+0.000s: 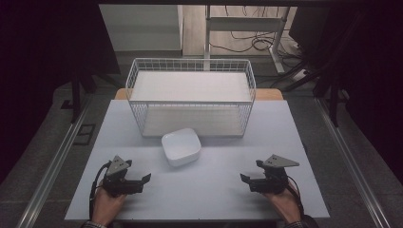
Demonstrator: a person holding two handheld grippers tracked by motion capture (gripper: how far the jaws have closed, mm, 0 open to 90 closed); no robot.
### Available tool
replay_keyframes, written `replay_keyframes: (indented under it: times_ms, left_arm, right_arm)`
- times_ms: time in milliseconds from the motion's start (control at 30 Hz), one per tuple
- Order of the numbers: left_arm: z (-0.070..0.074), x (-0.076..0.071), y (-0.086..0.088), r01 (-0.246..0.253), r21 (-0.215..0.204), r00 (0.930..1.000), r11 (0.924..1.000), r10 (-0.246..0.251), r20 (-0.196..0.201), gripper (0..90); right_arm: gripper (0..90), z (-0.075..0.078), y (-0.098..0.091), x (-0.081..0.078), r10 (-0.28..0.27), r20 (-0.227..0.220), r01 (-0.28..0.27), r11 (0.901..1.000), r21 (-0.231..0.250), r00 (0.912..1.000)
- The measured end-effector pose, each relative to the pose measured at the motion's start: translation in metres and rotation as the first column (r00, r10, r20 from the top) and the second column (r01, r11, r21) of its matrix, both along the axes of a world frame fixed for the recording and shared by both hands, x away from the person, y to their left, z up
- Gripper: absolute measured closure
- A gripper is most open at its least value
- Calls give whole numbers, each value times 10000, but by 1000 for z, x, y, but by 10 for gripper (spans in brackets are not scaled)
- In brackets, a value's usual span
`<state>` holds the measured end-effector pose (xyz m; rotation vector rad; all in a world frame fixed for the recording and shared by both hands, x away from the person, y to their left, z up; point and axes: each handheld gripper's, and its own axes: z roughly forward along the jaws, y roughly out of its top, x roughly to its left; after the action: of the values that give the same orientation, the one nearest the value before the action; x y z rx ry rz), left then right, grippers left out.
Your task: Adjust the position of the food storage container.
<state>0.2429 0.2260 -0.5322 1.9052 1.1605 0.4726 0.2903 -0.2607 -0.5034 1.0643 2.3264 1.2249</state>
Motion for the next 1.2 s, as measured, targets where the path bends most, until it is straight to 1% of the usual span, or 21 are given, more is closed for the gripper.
replay_keyframes:
  times_ms: [33,100,167,300,367,467,567,633,733,833,867,900,933,967,1000,1033,1067,1100,1133,1167,1200]
  left_arm:
    - [0,0,0,79,-70,9999,9999,-80,-92,70]
    - [0,0,-2,210,-181,9996,9996,-213,-163,65]
    - [1,0,-4,327,-255,9993,9991,-331,-168,55]
    - [2,1,-5,325,-272,9988,9991,-335,-361,36]
    - [2,1,-5,272,-363,9987,9990,-287,-430,24]
    - [4,2,-2,303,-931,9987,9952,-340,-381,20]
    - [5,1,-2,281,-859,9988,9959,-314,-365,23]
    - [5,1,-3,327,-757,9986,9966,-357,-393,27]
    - [6,1,-5,299,-552,9988,9980,-319,-362,73]
    - [7,1,-6,314,-477,9986,9984,-334,-410,114]
    - [7,1,-7,280,-296,9985,9992,-293,-460,132]
    - [7,1,-7,280,-296,9985,9992,-293,-460,150]
    - [8,3,-8,282,-137,9984,9995,-289,-496,161]
    - [8,3,-8,282,-137,9984,9995,-289,-496,175]
    - [9,4,-9,307,-148,9981,9994,-314,-527,196]
    - [10,6,-9,402,-259,9976,9989,-416,-558,196]
    - [11,9,-9,570,-364,9967,9977,-590,-563,240]
    - [11,9,-9,570,-364,9967,9977,-590,-563,265]
    - [13,13,-10,663,-521,9958,9964,-694,-604,292]
    - [13,13,-10,663,-521,9958,9964,-694,-604,320]
    - [13,15,-10,710,-588,9950,9957,-748,-655,320]
  right_arm:
    - [117,0,0,0,0,0,0,10000,0,10000]
    - [40,-4,-3,3,-337,-140,337,9994,44,9993]
    - [32,-7,-3,5,-470,-373,470,9989,-19,9982]
    - [26,-5,0,4,-418,-305,416,9991,-85,9987]
    - [30,-5,2,3,-368,-357,363,9992,-140,9987]
    - [69,-7,4,3,-287,-595,274,9994,-220,9978]
    - [87,-7,3,3,-360,-618,351,9993,-163,9974]
    - [134,-5,3,3,-340,-601,336,9994,-72,9976]
    - [154,-4,1,4,-342,-657,334,9994,-127,9973]
    - [157,-3,1,5,-369,-695,365,9993,-63,9969]
    - [171,-1,1,6,-322,-764,323,9995,5,9966]
    - [171,-1,1,6,-322,-764,323,9995,5,9966]
    - [190,0,2,8,-257,-700,261,9997,42,9972]
    - [190,0,2,8,-257,-700,261,9997,42,9972]
    - [231,3,5,11,-191,-725,195,9998,48,9972]
    - [231,3,5,11,-191,-725,195,9998,48,9972]
    - [284,4,9,15,-66,-739,59,9999,-87,9972]
    - [284,4,9,15,-66,-739,59,9999,-87,9972]
    - [346,5,13,20,104,-839,-111,9999,-77,9964]
    - [346,5,13,20,104,-839,-111,9999,-77,9964]
    - [386,6,15,22,228,-955,-227,9997,12,9952]
